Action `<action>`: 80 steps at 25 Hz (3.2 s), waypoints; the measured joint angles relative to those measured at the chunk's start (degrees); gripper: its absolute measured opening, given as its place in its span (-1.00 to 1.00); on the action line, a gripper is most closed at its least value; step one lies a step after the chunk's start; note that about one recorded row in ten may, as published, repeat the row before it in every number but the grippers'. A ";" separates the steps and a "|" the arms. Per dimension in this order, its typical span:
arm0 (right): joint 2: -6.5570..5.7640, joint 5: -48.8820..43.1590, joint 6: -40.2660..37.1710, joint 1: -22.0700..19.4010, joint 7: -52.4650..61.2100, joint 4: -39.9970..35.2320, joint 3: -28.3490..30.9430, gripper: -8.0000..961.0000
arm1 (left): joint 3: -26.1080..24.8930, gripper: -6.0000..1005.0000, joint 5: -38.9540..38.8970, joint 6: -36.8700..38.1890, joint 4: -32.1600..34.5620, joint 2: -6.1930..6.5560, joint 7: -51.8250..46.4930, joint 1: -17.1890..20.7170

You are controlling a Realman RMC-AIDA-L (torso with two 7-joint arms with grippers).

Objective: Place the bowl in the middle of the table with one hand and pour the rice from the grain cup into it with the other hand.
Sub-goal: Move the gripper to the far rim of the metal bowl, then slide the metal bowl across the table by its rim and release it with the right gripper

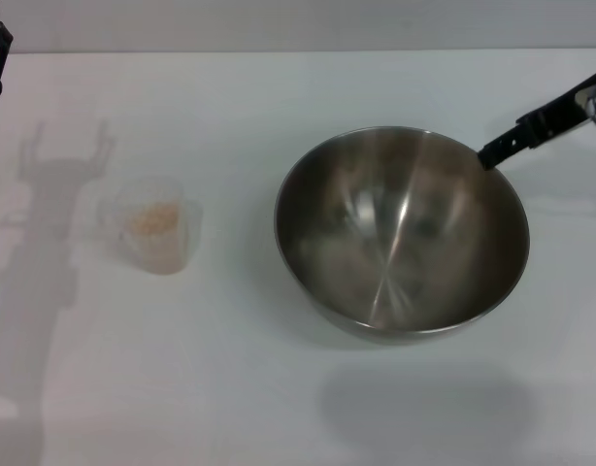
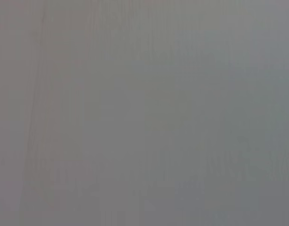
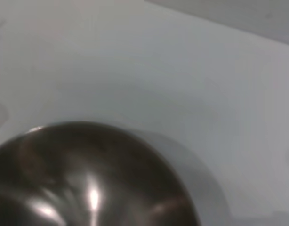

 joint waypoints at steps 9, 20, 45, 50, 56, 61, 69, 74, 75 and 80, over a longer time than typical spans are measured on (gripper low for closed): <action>0.74 0.08 -4.04 1.82 -3.10 9.56 0.00 0.55 | 0.04 0.60 -0.17 -0.26 0.06 -0.09 0.00 0.22; 0.96 -0.02 -5.99 2.01 -4.14 12.79 0.40 -0.01 | -0.06 0.58 -0.17 -0.05 0.01 -0.09 0.00 0.21; 1.62 2.63 -8.55 2.05 -6.40 12.68 3.64 -0.94 | -0.04 0.55 0.13 0.49 0.02 0.00 0.00 0.21; 1.80 7.33 -9.21 2.76 -7.39 12.56 3.35 -0.95 | 0.13 0.55 0.18 0.97 0.02 0.01 0.00 0.21; 2.88 8.09 -11.79 4.23 -7.98 13.47 3.20 -0.95 | 0.30 0.54 0.19 1.68 0.02 -0.04 0.01 0.26; 3.09 8.02 -14.76 5.38 -8.08 17.59 3.06 -0.95 | 0.37 0.53 0.19 1.88 0.02 -0.09 0.00 0.31; 3.11 7.33 -18.53 6.65 -8.04 23.59 2.59 -0.95 | 0.39 0.53 0.18 2.15 0.02 -0.17 -0.72 0.84; 3.17 7.15 -19.20 6.84 -7.51 24.72 2.22 -0.95 | 0.39 0.52 0.18 2.27 0.02 -0.11 -0.78 0.85; 3.17 6.93 -19.34 6.93 -7.30 24.95 2.08 -0.95 | 0.39 0.52 0.18 2.27 0.02 -0.11 -0.78 0.85; 3.17 6.48 -19.99 7.26 -6.69 25.66 1.19 -0.95 | 0.39 0.51 0.18 2.29 0.02 -0.08 -0.79 0.84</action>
